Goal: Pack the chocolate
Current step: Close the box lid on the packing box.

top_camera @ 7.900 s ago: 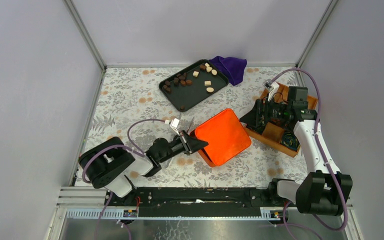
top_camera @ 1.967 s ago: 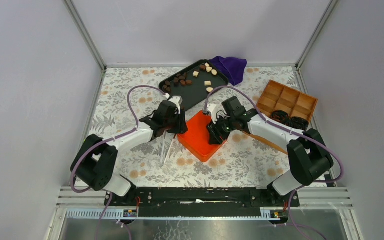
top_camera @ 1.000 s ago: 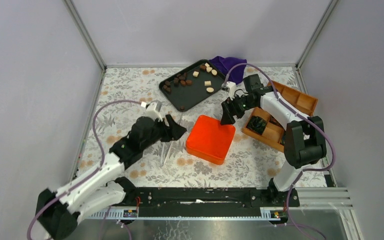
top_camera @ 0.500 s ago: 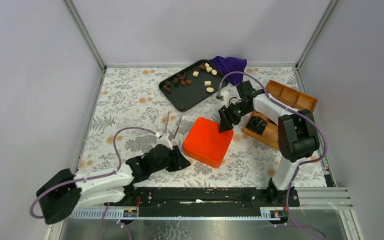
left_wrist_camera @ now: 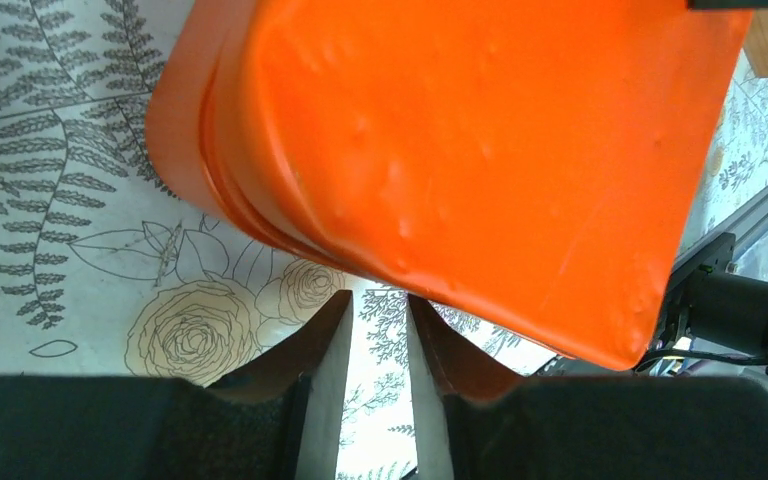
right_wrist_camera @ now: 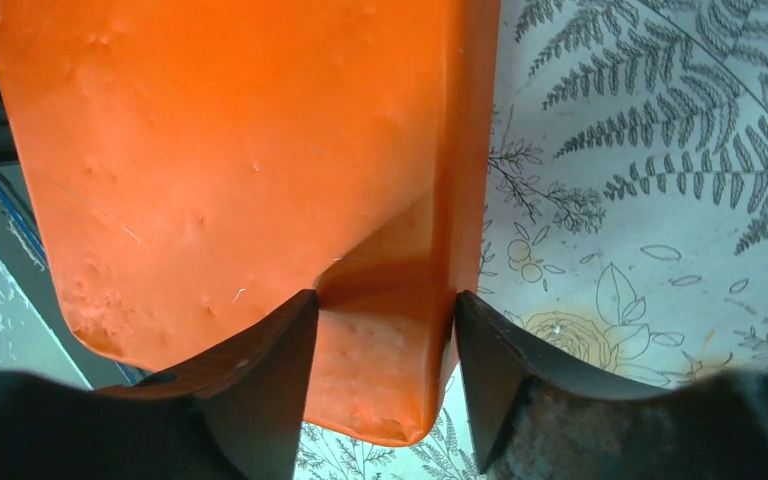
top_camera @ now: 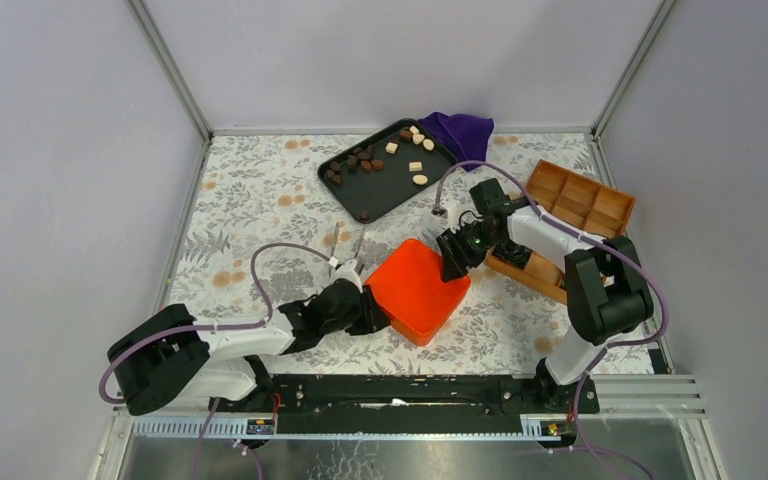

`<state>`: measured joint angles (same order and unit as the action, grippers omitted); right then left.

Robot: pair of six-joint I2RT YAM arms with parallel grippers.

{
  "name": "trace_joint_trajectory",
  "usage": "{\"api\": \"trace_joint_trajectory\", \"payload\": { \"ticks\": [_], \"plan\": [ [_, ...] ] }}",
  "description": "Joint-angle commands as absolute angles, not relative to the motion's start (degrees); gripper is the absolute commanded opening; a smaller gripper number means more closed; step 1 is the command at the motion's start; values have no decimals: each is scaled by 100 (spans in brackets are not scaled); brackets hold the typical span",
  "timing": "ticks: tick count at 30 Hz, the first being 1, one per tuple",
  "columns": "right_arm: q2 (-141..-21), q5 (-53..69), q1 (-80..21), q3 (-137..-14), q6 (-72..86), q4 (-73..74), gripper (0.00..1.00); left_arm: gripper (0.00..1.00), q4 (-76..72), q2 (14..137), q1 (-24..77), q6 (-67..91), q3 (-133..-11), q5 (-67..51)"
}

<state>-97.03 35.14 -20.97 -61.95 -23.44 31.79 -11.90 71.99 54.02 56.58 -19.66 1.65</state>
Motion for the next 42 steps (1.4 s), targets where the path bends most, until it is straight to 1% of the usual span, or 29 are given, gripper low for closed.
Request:
{"api": "trace_joint_trajectory", "payload": {
  "ticks": [1, 2, 4, 6, 11, 13, 15, 17, 18, 19, 20, 21, 23, 25, 27, 28, 30, 33, 37, 42],
  "plan": [
    [-9446, 3053, -2214, -6040, -1982, 3208, 64, 35, -1692, 7134, 5322, 5380, -2156, 331],
    [-9410, 3056, -2204, -6076, -1987, 3234, 69, 36, -1657, 7045, 5318, 5377, -2109, 311],
    [-9256, 3161, -2115, -6184, -2027, 3304, 77, 39, -1551, 6752, 5324, 5393, -1908, 271],
    [-9008, 3261, -1962, -6277, -2086, 3343, 82, 41, -1335, 6286, 5331, 5442, -1696, 211],
    [-8027, 3114, -1652, -6202, -2407, 3205, 84, 50, 140, 4521, 5320, 5236, -1685, 292],
    [-7624, 3300, -1591, -6066, -2697, 3177, 83, 58, 803, 3952, 5298, 5062, -1913, 476],
    [-7180, 4010, -1565, -5799, -3312, 3216, 81, 69, 1223, 3620, 5214, 4801, -2216, 634],
    [-6628, 4861, -1564, -5338, -4477, 3366, 79, 79, 1413, 3635, 5014, 4477, -2561, 625],
    [-6329, 5207, -1564, -5049, -5405, 3618, 78, 85, 1474, 3770, 4859, 4303, -2754, 541],
    [-6062, 5393, -1569, -4785, -6837, 3934, 76, 88, 1522, 3947, 4684, 4128, -2942, 429],
    [-5853, 5445, -1565, -4525, -7979, 4370, 71, 90, 1536, 4198, 4488, 3929, -3120, 282],
    [-5705, 5365, -1565, -4324, -8822, 4696, 61, 91, 1532, 4446, 4273, 3738, -3291, 88],
    [-5645, 5181, -1564, -4114, -9426, 4952, 33, 92, 1418, 4954, 3866, 3344, -3578, -418],
    [-5922, 4952, -1569, -4110, -10082, 5390, 22, 92, 1246, 5469, 3538, 3038, -3798, -828],
    [-6445, 4650, -1573, -4158, -11331, 6137, 10, 92, 1172, 6063, 3296, 2737, -4038, -1259],
    [-6734, 4501, -1578, -4211, -11775, 6413, 7, 91, 1154, 6384, 3214, 2620, -4209, -1455],
    [-7299, 4374, -1586, -4315, -12305, 6652, 3, 88, 1194, 7135, 3142, 2450, -4461, -1770],
    [-7870, 4344, -1632, -4436, -12355, 6396, 1, 84, 1262, 7965, 3095, 2298, -4775, -2230],
    [-7987, 4153, -1998, -4411, -11288, 5089, 2, 76, 1377, 8661, 3085, 2180, -5024, -2462],
    [-7885, 3696, -2751, -4306, -9683, 3533, 3, 67, 1436, 9145, 3083, 2093, -5111, -2676]
  ]
}}
